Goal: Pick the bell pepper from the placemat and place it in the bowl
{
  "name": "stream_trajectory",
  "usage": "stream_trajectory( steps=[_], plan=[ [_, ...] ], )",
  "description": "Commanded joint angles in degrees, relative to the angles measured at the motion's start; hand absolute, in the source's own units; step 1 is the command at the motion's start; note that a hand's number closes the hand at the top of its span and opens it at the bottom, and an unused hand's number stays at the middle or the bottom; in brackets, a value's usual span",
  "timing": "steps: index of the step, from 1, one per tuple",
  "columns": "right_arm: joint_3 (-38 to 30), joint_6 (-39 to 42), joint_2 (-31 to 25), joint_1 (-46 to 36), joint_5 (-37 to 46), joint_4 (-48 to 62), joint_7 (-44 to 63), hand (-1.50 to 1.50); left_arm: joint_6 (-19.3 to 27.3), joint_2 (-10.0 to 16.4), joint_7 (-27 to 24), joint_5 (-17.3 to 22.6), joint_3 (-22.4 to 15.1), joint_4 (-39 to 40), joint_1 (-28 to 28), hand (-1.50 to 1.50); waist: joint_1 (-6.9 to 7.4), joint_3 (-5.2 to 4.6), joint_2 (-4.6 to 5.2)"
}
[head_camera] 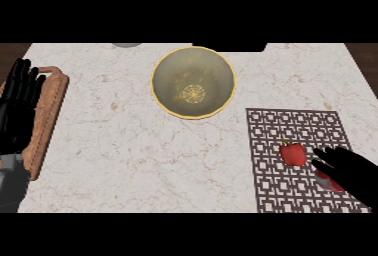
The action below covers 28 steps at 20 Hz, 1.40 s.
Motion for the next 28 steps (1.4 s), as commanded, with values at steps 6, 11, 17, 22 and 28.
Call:
stream_trajectory(
  steps=[6,11,17,22,28],
  plan=[
    [1.55,4.94,9.40,-11.12,5.63,13.15,-1.78,-1.50,1.68,-2.28,2.90,-2.84,0.01,-0.26,-3.43,0.00,0.07,0.01,0.01],
    [-0.01,2.70,11.41,-12.81,9.52,21.89,-9.37,-1.50,1.80,-1.97,5.20,-3.12,1.36,-1.58,-4.26,0.00,0.01,0.02,0.01],
    [1.21,-0.48,16.56,-15.79,14.24,29.67,-16.11,-1.50,-3.09,-2.06,-0.36,-2.46,3.53,-0.17,0.38,0.00,0.18,0.01,0.03],
    [-0.02,2.17,18.64,-17.21,17.89,29.40,-16.46,-1.50,-3.54,-1.92,1.35,-3.98,4.33,0.33,-1.66,0.00,-0.03,0.00,0.00],
    [0.75,2.79,22.61,-17.89,22.11,31.40,-15.15,-1.50,-3.23,-2.63,5.55,-4.00,4.45,-4.08,-1.15,0.00,0.06,0.01,-0.06]
  ],
)
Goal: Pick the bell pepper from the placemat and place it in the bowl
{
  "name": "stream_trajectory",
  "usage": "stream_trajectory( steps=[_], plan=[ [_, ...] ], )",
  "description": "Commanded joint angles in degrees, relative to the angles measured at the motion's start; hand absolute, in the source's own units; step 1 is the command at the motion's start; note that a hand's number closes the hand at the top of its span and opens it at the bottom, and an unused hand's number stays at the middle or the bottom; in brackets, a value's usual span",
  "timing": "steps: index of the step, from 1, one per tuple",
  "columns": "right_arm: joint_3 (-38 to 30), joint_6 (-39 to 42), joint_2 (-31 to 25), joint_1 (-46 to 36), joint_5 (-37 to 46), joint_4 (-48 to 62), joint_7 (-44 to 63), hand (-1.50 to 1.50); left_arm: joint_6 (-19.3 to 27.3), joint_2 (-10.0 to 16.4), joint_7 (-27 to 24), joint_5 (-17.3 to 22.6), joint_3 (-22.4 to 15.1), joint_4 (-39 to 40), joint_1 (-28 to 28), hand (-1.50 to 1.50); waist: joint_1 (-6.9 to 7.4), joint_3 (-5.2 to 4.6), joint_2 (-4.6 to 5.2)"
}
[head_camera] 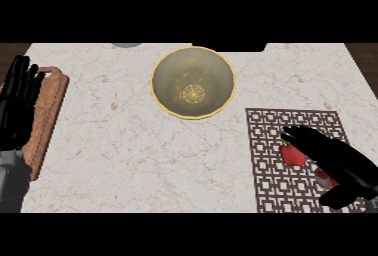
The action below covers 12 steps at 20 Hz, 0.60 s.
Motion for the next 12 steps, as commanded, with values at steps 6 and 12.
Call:
stream_trajectory(
  steps=[6,12],
  plan=[
    [-1.38,2.24,5.14,-3.98,5.78,4.96,-0.62,-1.50,-0.63,-2.06,0.41,-0.88,0.92,-3.29,2.26,0.00,0.09,0.00,-0.04],
    [-2.73,-0.42,6.66,-3.54,9.06,9.71,-1.15,-1.50,-1.82,-1.46,-0.38,-1.28,2.08,1.45,-0.45,0.00,-0.08,-0.01,-0.03]
  ],
)
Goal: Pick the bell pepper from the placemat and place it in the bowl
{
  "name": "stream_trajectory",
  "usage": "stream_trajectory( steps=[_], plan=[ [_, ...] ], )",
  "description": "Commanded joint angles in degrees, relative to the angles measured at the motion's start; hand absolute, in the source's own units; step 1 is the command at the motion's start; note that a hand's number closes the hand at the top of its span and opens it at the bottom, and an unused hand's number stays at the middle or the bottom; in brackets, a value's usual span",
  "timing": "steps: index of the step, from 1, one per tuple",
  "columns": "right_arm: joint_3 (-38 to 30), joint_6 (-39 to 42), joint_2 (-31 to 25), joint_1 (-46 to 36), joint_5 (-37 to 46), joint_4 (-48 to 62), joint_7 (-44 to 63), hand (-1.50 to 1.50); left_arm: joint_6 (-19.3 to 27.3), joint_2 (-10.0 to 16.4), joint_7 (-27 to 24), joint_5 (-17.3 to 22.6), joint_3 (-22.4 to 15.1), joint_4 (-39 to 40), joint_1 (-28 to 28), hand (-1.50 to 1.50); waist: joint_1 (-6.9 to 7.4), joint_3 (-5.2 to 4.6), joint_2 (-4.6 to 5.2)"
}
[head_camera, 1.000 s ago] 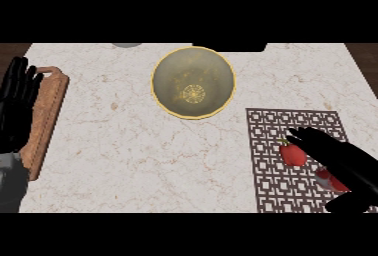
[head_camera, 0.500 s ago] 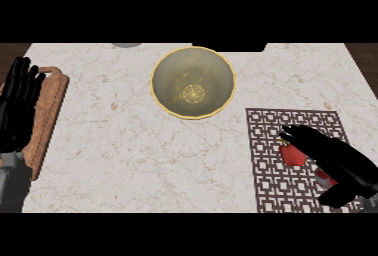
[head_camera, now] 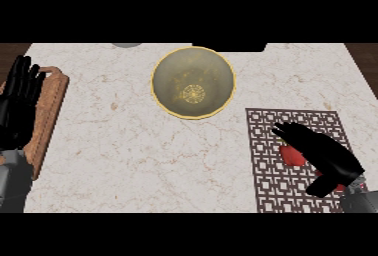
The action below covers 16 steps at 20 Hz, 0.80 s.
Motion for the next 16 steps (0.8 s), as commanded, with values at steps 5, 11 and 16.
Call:
stream_trajectory(
  steps=[5,11,16],
  plan=[
    [-2.99,-3.69,1.47,-4.62,3.91,11.57,-3.01,-1.50,2.25,-2.24,2.51,-2.16,-1.30,-2.65,-0.56,0.00,0.11,0.05,0.03],
    [-4.38,-10.97,2.70,-3.98,3.67,12.56,-9.29,1.50,-2.68,0.32,-1.12,0.55,2.15,1.11,0.21,0.00,0.08,0.04,0.07],
    [-7.21,-7.70,1.50,-11.22,4.29,17.66,-8.22,1.50,-1.23,-0.95,-1.52,-1.35,1.05,-0.49,0.98,0.00,0.39,0.04,0.15]
  ],
)
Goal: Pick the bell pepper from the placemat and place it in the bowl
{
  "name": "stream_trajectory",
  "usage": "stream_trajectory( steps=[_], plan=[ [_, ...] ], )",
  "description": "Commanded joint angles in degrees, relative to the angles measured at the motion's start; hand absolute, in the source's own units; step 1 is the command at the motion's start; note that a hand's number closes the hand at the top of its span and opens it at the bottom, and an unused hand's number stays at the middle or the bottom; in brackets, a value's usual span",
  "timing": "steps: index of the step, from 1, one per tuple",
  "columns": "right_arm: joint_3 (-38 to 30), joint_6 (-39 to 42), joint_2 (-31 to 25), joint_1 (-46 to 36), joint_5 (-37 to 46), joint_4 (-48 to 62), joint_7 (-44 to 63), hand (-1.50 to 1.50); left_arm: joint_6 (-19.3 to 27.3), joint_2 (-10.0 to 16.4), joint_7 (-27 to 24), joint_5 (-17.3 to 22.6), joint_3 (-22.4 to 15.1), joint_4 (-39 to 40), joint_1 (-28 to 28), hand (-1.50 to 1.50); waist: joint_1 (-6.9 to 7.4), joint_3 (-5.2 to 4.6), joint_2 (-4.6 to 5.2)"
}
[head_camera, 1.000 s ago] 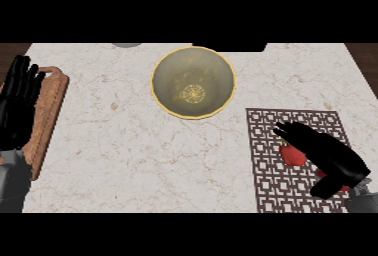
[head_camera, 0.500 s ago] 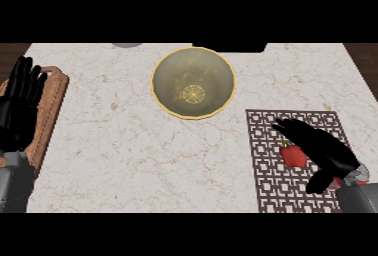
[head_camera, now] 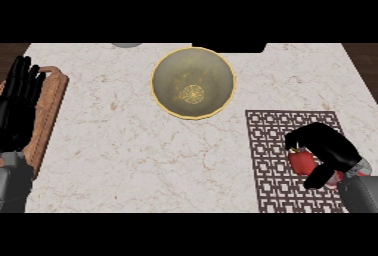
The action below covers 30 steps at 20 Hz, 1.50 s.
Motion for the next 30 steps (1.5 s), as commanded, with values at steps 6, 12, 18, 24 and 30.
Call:
stream_trajectory(
  steps=[6,12,18,24,30],
  plan=[
    [-14.82,8.86,-14.71,-16.31,-1.44,27.26,4.70,1.50,-0.79,-1.40,1.04,0.27,-2.19,-0.86,-1.61,0.00,3.64,0.75,1.63],
    [-16.25,0.72,-20.37,-25.81,1.00,44.96,-4.61,1.50,0.95,-1.31,1.89,-0.99,-2.01,-0.05,-3.78,0.00,2.63,0.76,1.23],
    [-18.67,-4.47,-21.48,-33.52,0.92,47.74,-1.93,1.50,-1.29,-0.21,-1.18,-0.11,-0.29,2.57,-1.58,0.00,1.70,0.62,0.81],
    [-22.27,5.10,-24.08,-38.85,-6.05,44.91,-11.23,1.50,-2.47,1.04,-0.60,0.98,1.04,2.77,-1.13,0.00,0.51,0.51,0.32],
    [-23.82,12.29,-20.75,-44.48,-11.75,36.36,-9.50,1.50,-0.91,0.01,-3.63,-1.63,0.40,4.57,-0.02,0.00,-0.33,0.41,-0.12]
  ],
)
